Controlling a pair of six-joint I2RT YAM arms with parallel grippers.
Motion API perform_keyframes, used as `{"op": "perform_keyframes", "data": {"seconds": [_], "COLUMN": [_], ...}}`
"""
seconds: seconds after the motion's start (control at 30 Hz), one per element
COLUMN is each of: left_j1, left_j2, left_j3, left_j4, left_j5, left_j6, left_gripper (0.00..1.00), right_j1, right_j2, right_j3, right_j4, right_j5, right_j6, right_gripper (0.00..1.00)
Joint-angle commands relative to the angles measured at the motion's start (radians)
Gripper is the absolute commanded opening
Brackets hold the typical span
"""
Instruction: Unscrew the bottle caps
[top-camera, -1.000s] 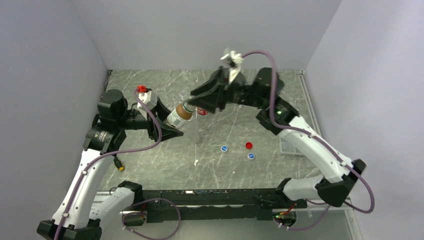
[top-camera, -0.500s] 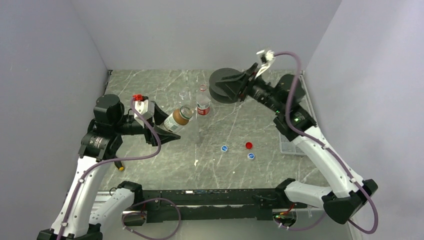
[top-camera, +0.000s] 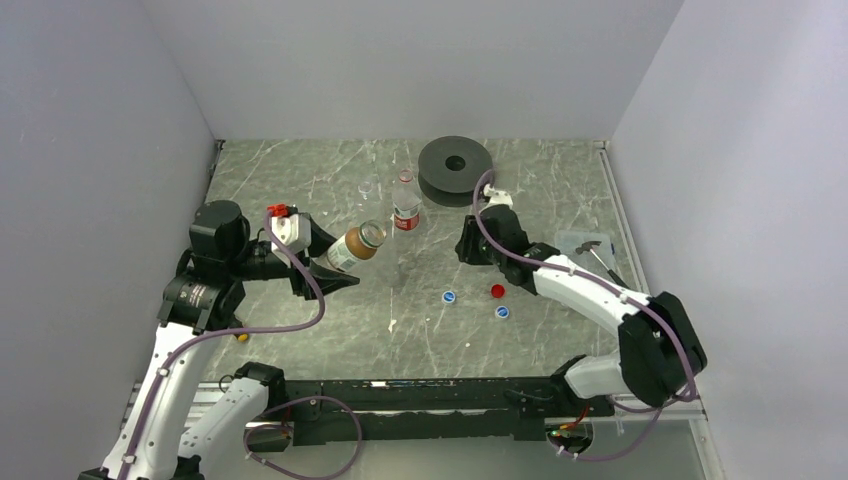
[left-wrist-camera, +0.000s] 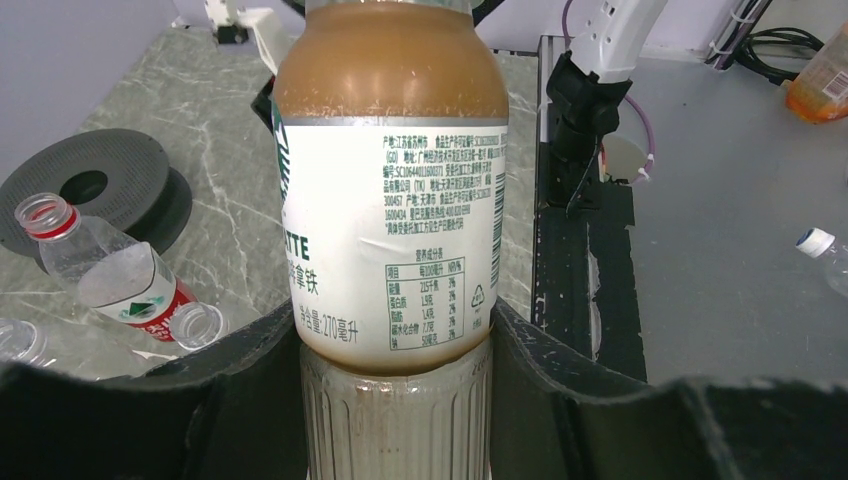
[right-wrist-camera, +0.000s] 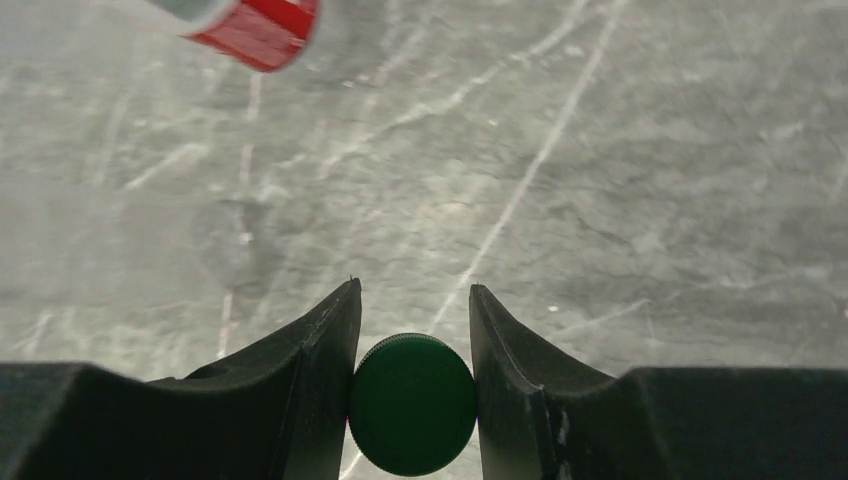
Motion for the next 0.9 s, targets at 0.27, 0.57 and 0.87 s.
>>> {"op": "perform_keyframes", "data": {"seconds": [0.27, 0.57, 0.87], "left_j1": [0.001, 0.001, 0.001], "left_j2": [-0.006, 0.01, 0.025], "left_j3": [0.017, 0.013, -0.023], "left_j4": [-0.002, -0.009, 0.077], "left_j5": [0.005, -0.016, -0.047], "left_j6": [0.02, 0.014, -0.072], "left_gripper": [0.03, 0.03, 0.01], "right_j1": [0.079, 0.124, 0.174], "right_j2": [0.147, 0.131, -0.165], "right_j3": [-0.133, -0.091, 0.057], "right_j4": [0.178, 0.125, 0.029], "right_j5": [0.213, 0.3, 0.291], "right_j6": [0.158, 0.157, 0.039], "right_gripper": [0.2, 0.58, 1.0]}}
